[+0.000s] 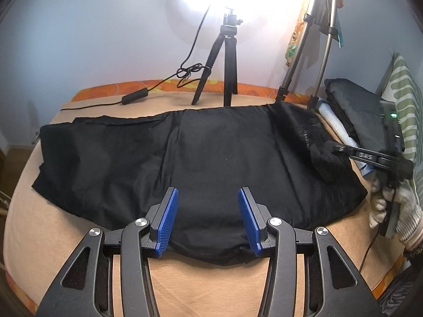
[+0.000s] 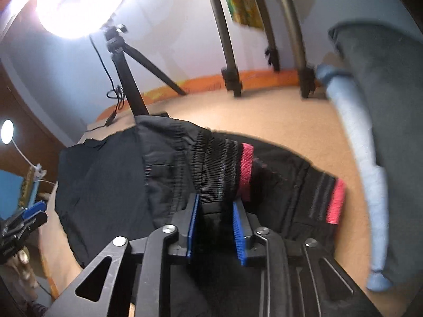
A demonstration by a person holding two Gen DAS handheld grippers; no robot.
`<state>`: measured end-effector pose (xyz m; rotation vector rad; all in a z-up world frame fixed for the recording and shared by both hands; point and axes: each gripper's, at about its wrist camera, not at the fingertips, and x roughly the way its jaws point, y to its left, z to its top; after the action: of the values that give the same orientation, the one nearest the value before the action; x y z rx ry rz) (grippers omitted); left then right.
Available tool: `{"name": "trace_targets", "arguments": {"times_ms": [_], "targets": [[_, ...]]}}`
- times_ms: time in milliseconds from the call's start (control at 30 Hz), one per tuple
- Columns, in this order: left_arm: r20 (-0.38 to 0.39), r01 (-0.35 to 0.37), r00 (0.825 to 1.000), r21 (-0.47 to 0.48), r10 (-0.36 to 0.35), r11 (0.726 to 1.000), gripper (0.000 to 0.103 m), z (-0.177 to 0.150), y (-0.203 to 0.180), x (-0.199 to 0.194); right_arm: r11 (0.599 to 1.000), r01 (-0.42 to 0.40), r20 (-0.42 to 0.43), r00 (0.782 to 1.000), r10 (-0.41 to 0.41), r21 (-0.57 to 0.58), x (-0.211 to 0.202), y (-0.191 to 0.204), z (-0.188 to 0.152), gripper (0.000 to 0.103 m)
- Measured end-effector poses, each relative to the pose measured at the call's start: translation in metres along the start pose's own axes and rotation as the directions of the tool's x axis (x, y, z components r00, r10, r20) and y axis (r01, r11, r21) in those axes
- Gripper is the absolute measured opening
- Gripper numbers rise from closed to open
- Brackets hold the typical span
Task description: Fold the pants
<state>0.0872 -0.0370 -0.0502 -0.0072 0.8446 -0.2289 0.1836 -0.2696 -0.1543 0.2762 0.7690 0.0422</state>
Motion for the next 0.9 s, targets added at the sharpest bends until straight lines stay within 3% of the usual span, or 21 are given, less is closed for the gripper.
{"name": "trace_targets", "arguments": {"times_ms": [67, 167, 233, 333, 367, 433, 467, 600, 700, 800, 900], "targets": [[0.008, -0.013, 1.000, 0.005, 0.013, 1.000, 0.046, 0.000, 0.002, -0.002, 0.998, 0.051, 0.059, 0.997, -0.048, -0.042, -0.015, 0.007, -0.001, 0.020], [0.024, -0.045, 0.999, 0.010, 0.045, 0.999, 0.046, 0.001, 0.009, -0.005, 0.971, 0.225, 0.139, 0.967, -0.212, -0.086, -0.033, 0.013, 0.000, 0.020], [0.027, -0.058, 0.998, -0.005, 0.058, 0.998, 0.046, 0.001, 0.018, -0.007, 0.941, 0.325, 0.134, 0.941, -0.312, -0.091, -0.029, 0.008, 0.002, 0.020], [0.035, -0.096, 0.995, -0.020, 0.097, 0.995, 0.046, 0.001, 0.032, -0.008, 0.913, 0.391, 0.109, 0.919, -0.379, -0.116, -0.013, 0.001, 0.000, 0.021], [0.037, -0.111, 0.993, -0.022, 0.112, 0.994, 0.046, 0.000, 0.038, -0.009, 0.902, 0.407, 0.095, 0.913, -0.397, -0.141, -0.008, 0.000, -0.001, 0.023], [0.035, -0.140, 0.989, -0.029, 0.141, 0.990, 0.046, -0.002, 0.050, -0.010, 0.887, 0.425, 0.042, 0.904, -0.425, -0.181, 0.003, -0.001, -0.001, 0.042], [0.034, -0.153, 0.987, -0.028, 0.154, 0.988, 0.046, -0.003, 0.056, -0.010, 0.885, 0.432, 0.050, 0.901, -0.430, -0.177, 0.001, -0.001, -0.001, 0.045], [0.016, -0.207, 0.978, -0.047, 0.208, 0.977, 0.046, -0.007, 0.086, -0.010, 0.884, 0.432, 0.101, 0.902, -0.420, -0.178, -0.022, 0.006, 0.000, 0.051], [0.008, -0.247, 0.968, -0.116, 0.249, 0.962, 0.046, -0.007, 0.119, -0.014, 0.895, 0.392, 0.137, 0.919, -0.370, -0.213, -0.042, 0.030, -0.003, 0.061], [0.013, -0.291, 0.954, -0.220, 0.301, 0.931, 0.046, -0.007, 0.160, -0.024, 0.934, 0.258, 0.122, 0.964, -0.234, -0.247, -0.057, 0.057, -0.010, 0.061], [0.013, -0.311, 0.942, -0.342, 0.336, 0.886, 0.046, -0.010, 0.208, -0.038, 0.950, 0.139, 0.085, 0.989, -0.120, -0.280, -0.058, 0.085, -0.018, 0.061]]}}
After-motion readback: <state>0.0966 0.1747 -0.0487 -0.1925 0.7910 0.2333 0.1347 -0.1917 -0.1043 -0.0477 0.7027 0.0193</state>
